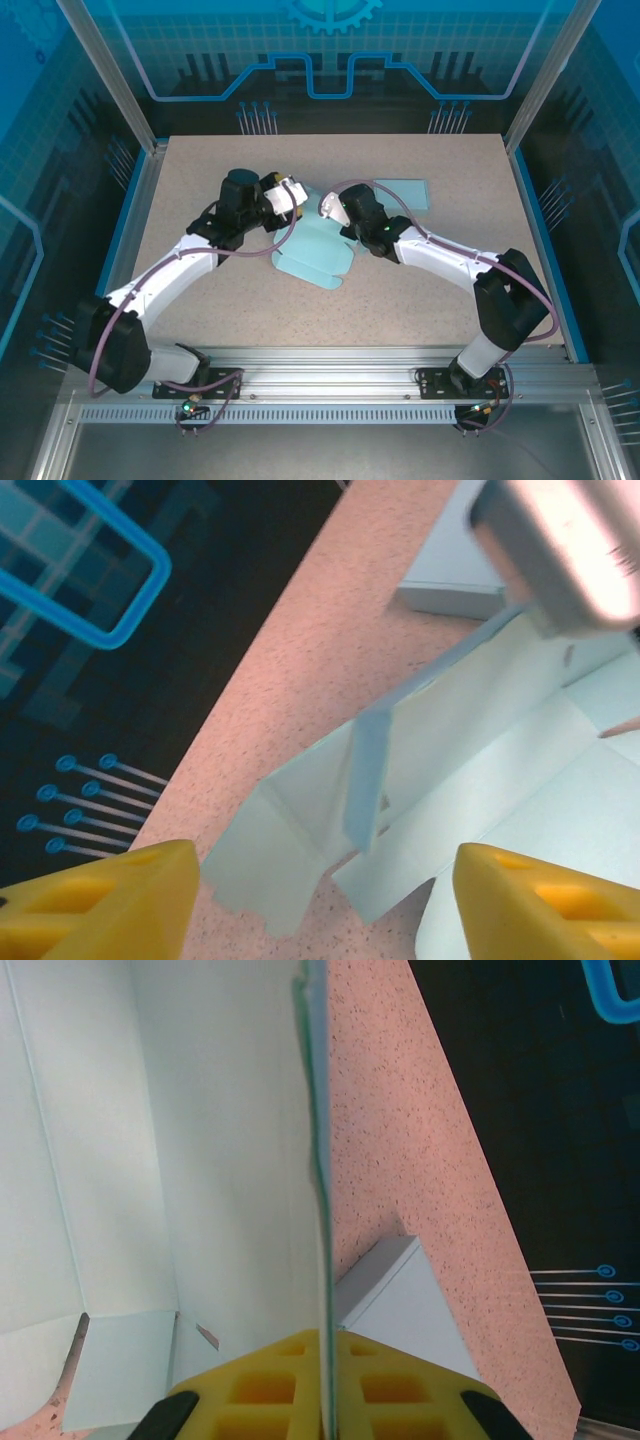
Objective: Fold the paper box
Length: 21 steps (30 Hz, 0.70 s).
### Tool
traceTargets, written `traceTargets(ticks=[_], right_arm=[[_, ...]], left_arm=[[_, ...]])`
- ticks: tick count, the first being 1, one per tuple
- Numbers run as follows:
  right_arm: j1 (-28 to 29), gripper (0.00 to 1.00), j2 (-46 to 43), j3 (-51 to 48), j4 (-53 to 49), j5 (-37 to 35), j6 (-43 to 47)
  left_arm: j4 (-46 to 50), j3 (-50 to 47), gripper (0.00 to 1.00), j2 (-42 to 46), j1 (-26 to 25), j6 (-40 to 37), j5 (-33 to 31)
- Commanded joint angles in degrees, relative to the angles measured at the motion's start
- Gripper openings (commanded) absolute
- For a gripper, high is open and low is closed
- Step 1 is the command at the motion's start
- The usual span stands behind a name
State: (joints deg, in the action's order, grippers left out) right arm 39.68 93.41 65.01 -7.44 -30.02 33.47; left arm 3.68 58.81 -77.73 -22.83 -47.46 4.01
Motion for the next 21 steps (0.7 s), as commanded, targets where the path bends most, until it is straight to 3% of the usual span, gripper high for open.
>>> traceTargets(ticks=[1, 8, 10, 17, 19, 21], right_arm=[[1.47, 0.11, 1.14, 2.55, -1.16, -0.45, 1.45], [3.09, 0.11, 1.14, 3.72, -2.65, -0.23, 1.96], [3.44, 0.12, 1.04, 3.81, -2.75, 0.07, 1.93], [3.93, 0.13, 0.72, 3.80, -3.46, 1.17, 1.26], [4.01, 0.14, 0.78, 3.80, -3.54, 1.36, 1.11], [4.00, 0.14, 0.90, 3.78, -3.52, 1.45, 0.86]], left_arm=[[4.46, 2.89, 0.68, -1.62, 0.20, -4.42, 6.99], [4.49, 5.02, 0.63, -5.19, 0.15, -5.80, 8.76], [3.99, 5.61, 0.53, -5.98, 0.15, -6.11, 8.93], [4.56, 7.41, 0.39, -8.19, 0.23, -7.36, 9.85], [4.85, 7.36, 0.26, -8.27, 0.15, -7.40, 10.06], [5.59, 7.31, 0.21, -8.20, 0.09, -7.64, 10.48]])
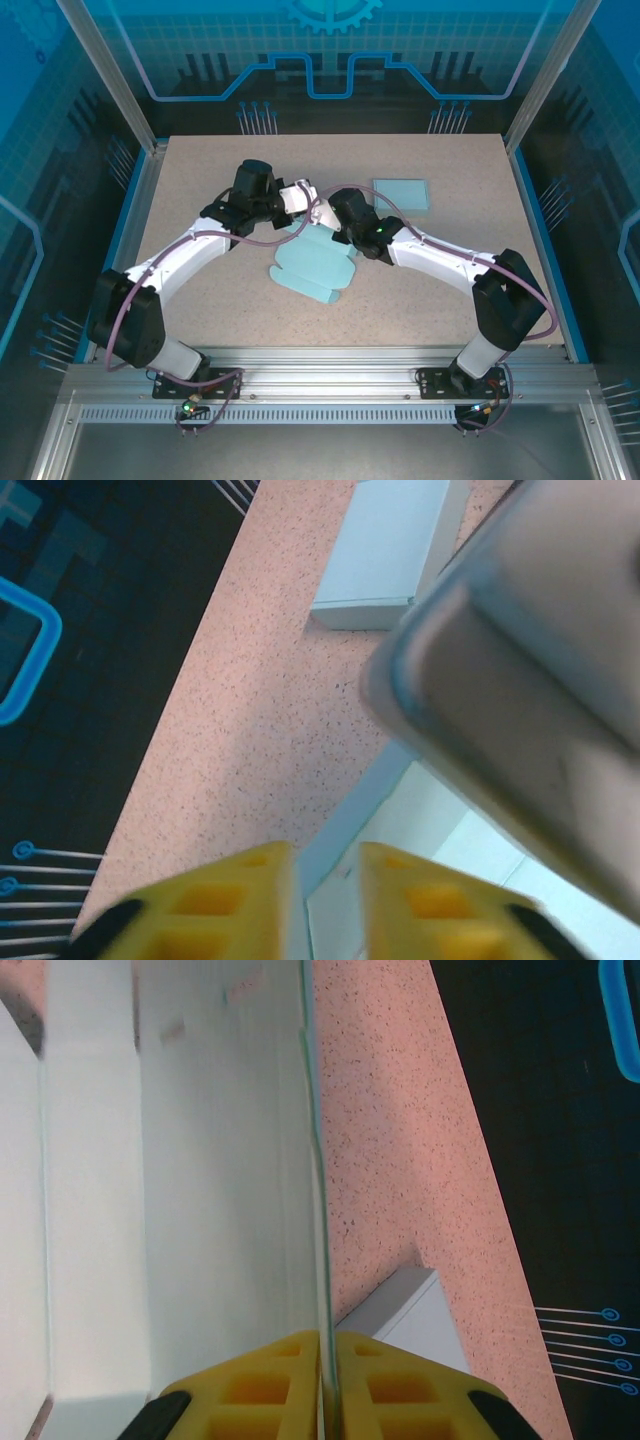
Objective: Fold the paper box
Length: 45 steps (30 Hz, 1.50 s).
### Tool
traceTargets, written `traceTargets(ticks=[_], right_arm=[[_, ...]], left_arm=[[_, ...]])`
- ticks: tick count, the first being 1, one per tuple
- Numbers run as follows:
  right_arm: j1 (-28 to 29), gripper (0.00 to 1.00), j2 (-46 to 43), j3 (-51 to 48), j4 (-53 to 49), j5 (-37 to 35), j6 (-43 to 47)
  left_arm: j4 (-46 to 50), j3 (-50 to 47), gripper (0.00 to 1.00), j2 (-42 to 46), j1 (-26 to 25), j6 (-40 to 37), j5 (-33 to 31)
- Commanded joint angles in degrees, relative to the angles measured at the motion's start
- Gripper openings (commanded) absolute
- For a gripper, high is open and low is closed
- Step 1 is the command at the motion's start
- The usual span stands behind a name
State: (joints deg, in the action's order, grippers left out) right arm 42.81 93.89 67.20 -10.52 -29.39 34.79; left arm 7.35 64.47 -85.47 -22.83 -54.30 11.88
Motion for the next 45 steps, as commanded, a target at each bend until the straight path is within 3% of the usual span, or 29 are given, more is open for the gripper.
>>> traceTargets(ticks=[1, 5, 10, 14, 22, 23, 24, 25, 36, 45], right_arm=[[0.87, 0.14, 0.42, 1.62, -0.46, 1.00, -0.52], [0.80, 0.13, 0.16, 1.45, -0.29, 1.41, -0.64], [0.49, 0.00, 0.83, 1.36, -0.55, 2.84, -1.43], [0.57, 0.00, 1.13, 0.34, 1.54, 1.35, -0.87], [0.52, 0.00, 1.10, 0.19, 3.31, 2.01, -0.74], [0.48, 0.00, 1.21, 0.21, 3.32, 2.07, -0.72], [0.57, 0.00, 1.36, 0.21, 3.36, 2.17, -0.74], [0.52, 0.00, 1.47, 0.13, 3.46, 2.14, -0.81], [-0.09, 0.00, 1.90, -0.75, 3.87, 3.46, -1.88], [-1.13, 0.00, 2.09, -1.01, 4.59, 3.56, -2.30]], left_arm=[[2.41, 1.58, 0.21, -0.44, 0.12, -0.85, 2.92], [3.50, 0.63, 0.27, -0.18, 0.07, -1.24, 3.67], [1.20, 0.69, 0.27, -3.14, 1.28, -0.60, 4.00], [-0.44, 0.98, 0.36, -4.99, 2.17, -1.13, 5.58], [-2.10, 1.13, 0.42, -6.81, 2.27, -4.88, 5.81], [-2.58, 0.95, 0.49, -7.02, 2.26, -5.17, 5.87], [-3.32, 0.59, 0.70, -7.23, 2.26, -5.52, 5.75], [-4.09, 0.19, 0.76, -7.53, 2.26, -6.00, 5.41], [-5.64, 0.06, 0.66, -11.68, 6.36, -3.98, 10.01], [-4.97, -0.37, 0.67, -10.94, 9.12, -3.23, 15.29]])
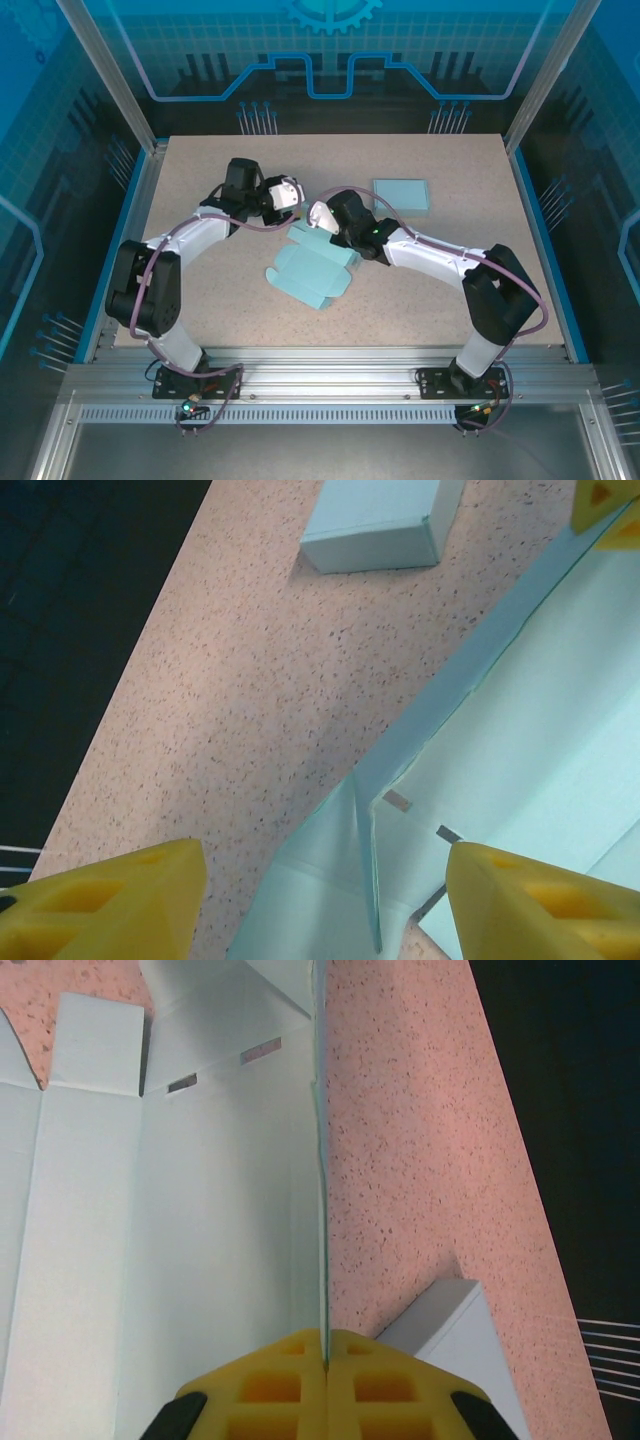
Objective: Fold the paper box
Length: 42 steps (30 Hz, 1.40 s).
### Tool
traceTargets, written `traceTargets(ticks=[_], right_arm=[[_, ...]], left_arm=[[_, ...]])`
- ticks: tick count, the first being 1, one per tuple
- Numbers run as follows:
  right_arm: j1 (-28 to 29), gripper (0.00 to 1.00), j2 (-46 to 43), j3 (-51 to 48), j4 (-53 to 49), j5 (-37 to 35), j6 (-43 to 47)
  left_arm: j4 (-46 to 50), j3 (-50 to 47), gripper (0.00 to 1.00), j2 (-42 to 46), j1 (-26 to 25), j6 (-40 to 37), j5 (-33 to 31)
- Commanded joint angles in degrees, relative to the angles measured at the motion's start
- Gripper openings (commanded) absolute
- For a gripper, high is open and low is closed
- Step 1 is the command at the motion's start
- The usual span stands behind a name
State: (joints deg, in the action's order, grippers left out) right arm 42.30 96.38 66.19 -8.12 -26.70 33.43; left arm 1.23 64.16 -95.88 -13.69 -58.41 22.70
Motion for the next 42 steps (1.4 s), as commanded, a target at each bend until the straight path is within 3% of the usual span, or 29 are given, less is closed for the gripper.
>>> traceTargets(ticks=[1, 6, 15, 26, 27, 30, 36, 39, 42], right_arm=[[-0.56, 0.00, -0.49, 0.00, 2.30, 0.93, -0.91], [-0.63, 0.00, -1.00, -0.01, 2.47, 2.43, -1.45], [-0.56, 0.00, -2.63, -0.63, 2.08, 4.67, -2.71], [-0.29, 0.00, -1.06, 0.58, 0.96, 5.08, -3.02], [-0.29, 0.00, -0.85, 0.69, 0.83, 5.10, -3.02], [-0.25, 0.00, -0.71, 0.92, 0.48, 5.15, -3.11], [-0.26, 0.00, -0.64, 1.12, 0.30, 5.39, -3.24], [-0.21, 0.00, -0.60, 1.14, -0.07, 5.17, -3.66], [-0.45, 0.12, -1.59, 0.87, -0.64, 5.42, -5.63]], left_arm=[[1.40, 0.20, 0.66, -0.54, -0.02, 1.01, 5.18], [1.57, 0.85, 0.65, -0.92, -0.76, 0.32, 6.01], [0.13, 1.67, 0.48, -4.26, -1.25, -0.39, 5.40], [0.59, 2.81, 0.45, -4.41, -3.42, -1.44, 4.78], [0.27, 2.73, 0.37, -4.32, -3.66, -1.31, 4.56], [-1.11, 2.21, 0.34, -4.06, -4.11, -1.09, 4.06], [-2.97, 1.55, 0.08, -3.61, -4.94, -0.87, 3.61], [-3.21, 1.25, 0.03, -3.50, -5.07, -1.05, 3.06], [-4.46, 0.33, 0.02, -3.18, -5.20, -1.34, 1.48]])
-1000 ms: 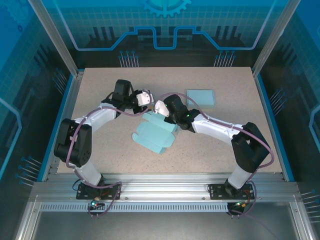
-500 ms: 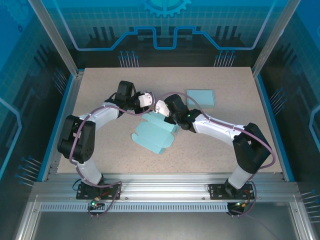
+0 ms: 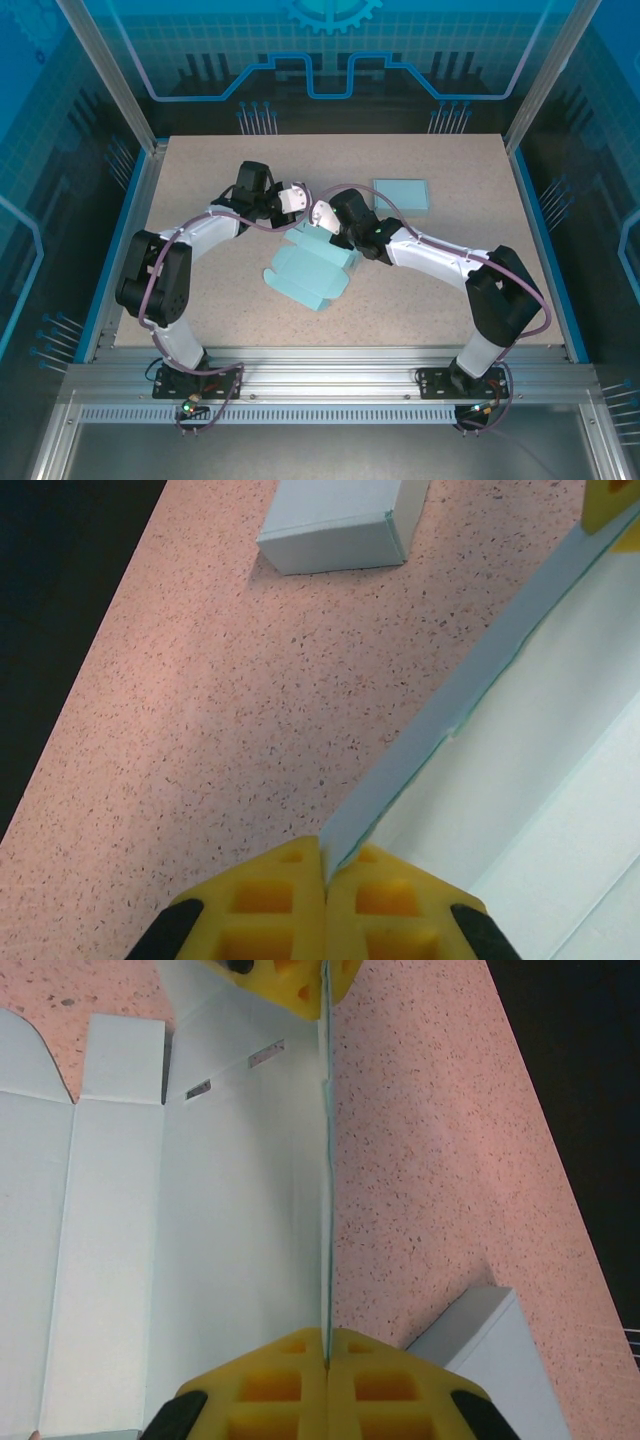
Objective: Fold the paper box
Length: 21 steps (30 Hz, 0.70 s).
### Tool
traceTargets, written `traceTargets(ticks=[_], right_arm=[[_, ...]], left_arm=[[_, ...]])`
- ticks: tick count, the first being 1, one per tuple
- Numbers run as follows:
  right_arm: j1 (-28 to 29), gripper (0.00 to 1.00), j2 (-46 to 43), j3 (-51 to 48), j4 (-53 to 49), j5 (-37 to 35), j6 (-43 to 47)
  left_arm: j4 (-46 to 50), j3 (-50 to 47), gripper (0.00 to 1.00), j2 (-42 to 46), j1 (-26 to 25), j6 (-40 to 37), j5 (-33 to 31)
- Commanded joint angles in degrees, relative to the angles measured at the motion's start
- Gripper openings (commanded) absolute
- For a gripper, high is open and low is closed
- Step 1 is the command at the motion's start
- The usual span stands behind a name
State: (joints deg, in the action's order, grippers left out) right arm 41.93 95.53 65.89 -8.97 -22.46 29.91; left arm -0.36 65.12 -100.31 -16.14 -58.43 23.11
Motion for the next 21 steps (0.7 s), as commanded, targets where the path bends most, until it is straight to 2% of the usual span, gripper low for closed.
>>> traceTargets(ticks=[1, 5, 8, 11, 16, 21], right_arm=[[-0.35, 0.19, -1.30, 1.24, -0.13, 1.27, -3.51], [-3.63, 0.46, -6.28, 2.46, -4.79, 3.01, -15.43], [-8.24, 0.55, -12.63, 1.96, -8.25, 10.57, -26.28], [-12.69, 0.63, -19.72, -0.25, -9.72, 16.26, -34.46], [-22.07, 0.66, -27.35, -2.99, -16.19, 19.90, -46.23], [-31.39, 0.64, -28.48, -5.59, -21.47, 22.70, -50.91]], left_arm=[[-3.82, -1.23, 0.00, 1.41, -2.81, -1.50, 0.07], [-17.42, -6.74, 0.00, 2.79, -3.77, -1.47, -6.32], [-28.68, -10.60, 0.00, 3.15, -4.98, -1.21, -11.99], [-33.97, -12.69, 0.00, 3.28, -6.72, -2.45, -16.04], [-38.59, -15.47, 0.00, 2.57, -10.68, -5.69, -23.48], [-44.57, -17.55, 0.00, -0.32, -14.68, -14.88, -31.83]])
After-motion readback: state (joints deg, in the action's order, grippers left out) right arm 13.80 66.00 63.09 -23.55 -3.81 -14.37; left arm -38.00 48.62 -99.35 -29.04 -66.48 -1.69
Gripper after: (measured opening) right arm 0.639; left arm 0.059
